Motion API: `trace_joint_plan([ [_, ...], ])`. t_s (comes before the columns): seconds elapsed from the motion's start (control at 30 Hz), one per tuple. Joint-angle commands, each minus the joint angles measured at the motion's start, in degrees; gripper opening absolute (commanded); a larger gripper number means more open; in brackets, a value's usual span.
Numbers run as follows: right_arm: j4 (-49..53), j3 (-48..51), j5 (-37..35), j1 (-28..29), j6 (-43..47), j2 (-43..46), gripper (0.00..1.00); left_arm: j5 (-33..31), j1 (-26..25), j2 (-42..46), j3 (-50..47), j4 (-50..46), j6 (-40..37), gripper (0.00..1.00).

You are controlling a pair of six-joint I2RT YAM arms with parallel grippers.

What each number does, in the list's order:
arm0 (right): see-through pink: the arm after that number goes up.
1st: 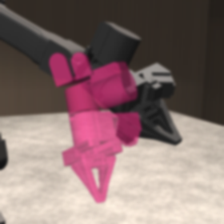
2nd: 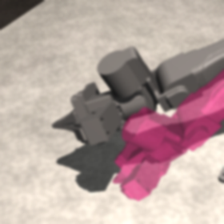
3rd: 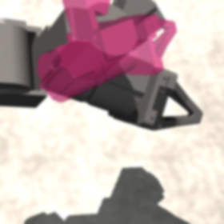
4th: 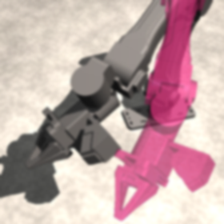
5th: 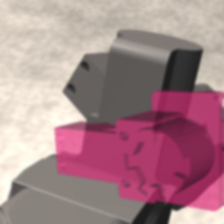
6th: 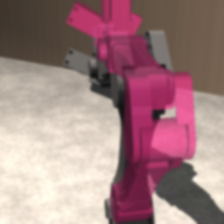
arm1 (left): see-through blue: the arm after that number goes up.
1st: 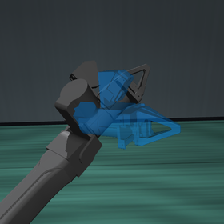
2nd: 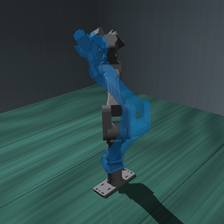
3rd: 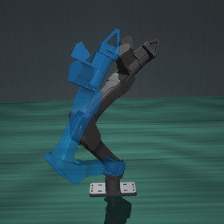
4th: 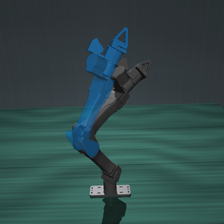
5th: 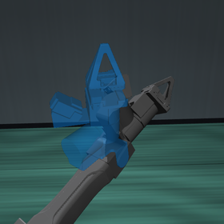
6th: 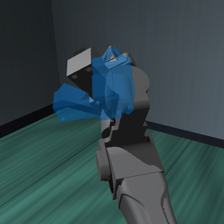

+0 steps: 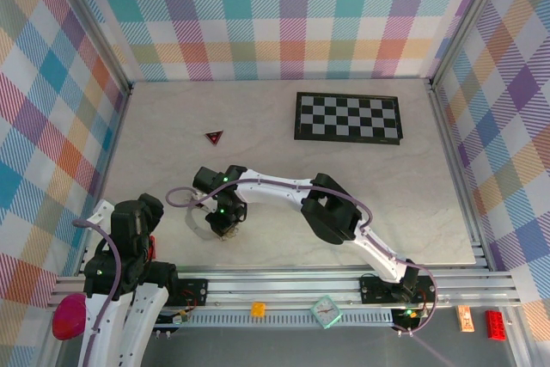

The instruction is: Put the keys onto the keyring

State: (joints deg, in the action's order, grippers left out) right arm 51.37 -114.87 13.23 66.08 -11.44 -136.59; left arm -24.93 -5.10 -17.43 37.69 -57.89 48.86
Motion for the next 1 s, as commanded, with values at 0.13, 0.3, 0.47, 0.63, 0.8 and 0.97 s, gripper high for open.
trace_joint_plan([
  [0.13, 1.60, -0.65, 0.34, 0.45, -0.07, 2.03, 0.00, -0.60, 0.12, 0.64, 1.15, -0.92, 0.45, 0.89],
  [0.3, 0.30, 4.68, -1.03, -0.88, -0.04, 7.03, 0.00, 1.46, 0.17, 0.26, -0.22, 0.90, 0.03, 0.88],
  [0.47, -2.43, 13.28, -1.26, -3.11, -0.67, 13.45, 0.00, 9.21, 0.14, -2.70, -3.81, 6.59, -0.27, 0.86],
  [0.63, -3.88, 19.35, -1.80, -4.57, -1.37, 17.06, 0.00, 18.99, 0.04, -10.12, -8.37, 13.72, 1.29, 0.83],
  [0.8, -6.26, 23.79, -1.68, -4.78, -4.23, 20.29, 0.03, 26.13, -1.65, -17.54, -12.76, 20.76, 2.74, 0.76],
  [0.97, -12.10, 31.14, -0.68, -4.82, -10.33, 26.36, 0.22, 25.42, -5.70, -20.36, -15.38, 22.31, 3.32, 0.69],
])
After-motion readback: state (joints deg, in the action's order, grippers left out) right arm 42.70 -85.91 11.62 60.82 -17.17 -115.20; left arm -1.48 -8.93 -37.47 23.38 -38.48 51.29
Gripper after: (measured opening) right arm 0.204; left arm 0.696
